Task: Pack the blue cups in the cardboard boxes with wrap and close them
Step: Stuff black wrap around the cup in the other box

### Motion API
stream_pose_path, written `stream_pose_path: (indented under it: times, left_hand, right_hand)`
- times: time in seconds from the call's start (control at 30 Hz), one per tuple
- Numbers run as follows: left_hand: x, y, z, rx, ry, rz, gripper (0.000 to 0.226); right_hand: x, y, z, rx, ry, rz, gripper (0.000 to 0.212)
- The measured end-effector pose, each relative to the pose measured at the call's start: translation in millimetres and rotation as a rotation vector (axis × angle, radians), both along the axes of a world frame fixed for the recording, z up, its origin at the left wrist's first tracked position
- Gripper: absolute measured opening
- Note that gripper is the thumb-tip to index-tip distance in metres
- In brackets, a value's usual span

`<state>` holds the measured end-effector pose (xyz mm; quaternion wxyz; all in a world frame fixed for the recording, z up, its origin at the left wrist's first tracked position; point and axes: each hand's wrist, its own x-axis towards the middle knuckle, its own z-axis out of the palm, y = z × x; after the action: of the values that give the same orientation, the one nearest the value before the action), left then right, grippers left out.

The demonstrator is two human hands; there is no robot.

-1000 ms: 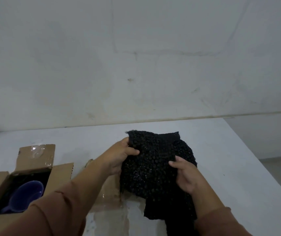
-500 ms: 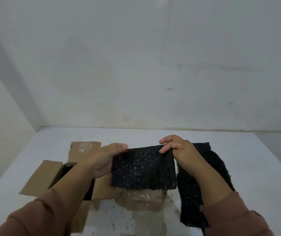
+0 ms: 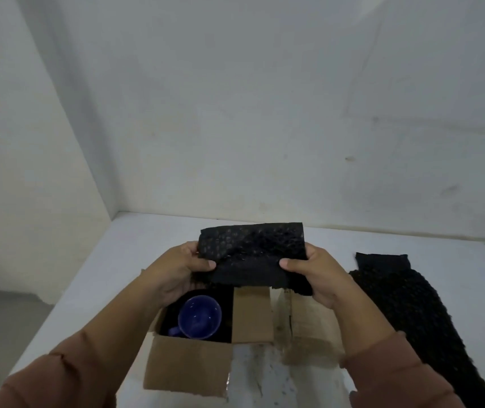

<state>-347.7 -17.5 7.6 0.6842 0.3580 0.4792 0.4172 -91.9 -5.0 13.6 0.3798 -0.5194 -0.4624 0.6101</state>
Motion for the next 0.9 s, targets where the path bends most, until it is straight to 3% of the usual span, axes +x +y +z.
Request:
stream_pose_path:
  times: [0.1, 0.2, 0.27, 0.4, 0.47, 0.57, 0.7, 0.77, 0.9]
  left_hand:
    - [-22.2, -6.3, -3.0, 0.027, -0.032, -0.045, 0.03]
    - [-45.9, -9.7, 6.5, 0.066, -0.137, -0.226, 0.046]
    - [-50.9, -7.5, 15.1, 0.112, 0.043, -0.291, 0.052]
    - [-40.9, -1.7, 28.3, 0.209, 0.566, -0.306, 0.042]
    - [-38.2, 0.5, 29.0, 0.244, 0.658, -0.357, 0.047]
    - [-32.6, -0.9, 25.4, 0.248, 0.581, -0.357, 0.033]
    - [-34.7, 0.2, 15.2, 0.111, 0.302, -0.082, 0.021]
    - [-37.0, -0.4, 12.3, 0.054, 0.182, -0.051, 0.024]
    - [-41.6, -2.2, 5.6, 0.039, 0.072, -0.044, 0.026]
  right_hand:
    - [-11.9, 0.6, -0.3, -0.007, 0.029, 0.003, 0.023]
    - [-20.7, 2.8, 6.4, -0.004, -0.054, 0.087, 0.023]
    - [-28.8, 5.1, 11.9, 0.002, -0.162, 0.17, 0.022]
    - [-43.8, 10.7, 22.8, 0.002, -0.299, 0.23, 0.016]
    - [-50.5, 11.6, 28.2, 0.016, -0.406, 0.297, 0.016]
    - [-60.9, 12.3, 31.1, 0.06, -0.347, 0.28, 0.016]
    - [-67.6, 6.9, 19.7, 0.007, 0.044, 0.095, 0.047]
    - [-73.1, -1.6, 7.7, -0.071, 0.071, 0.162, 0.058]
    - [-86.6, -8.1, -7.6, 0.008, 0.119, 0.124, 0.025]
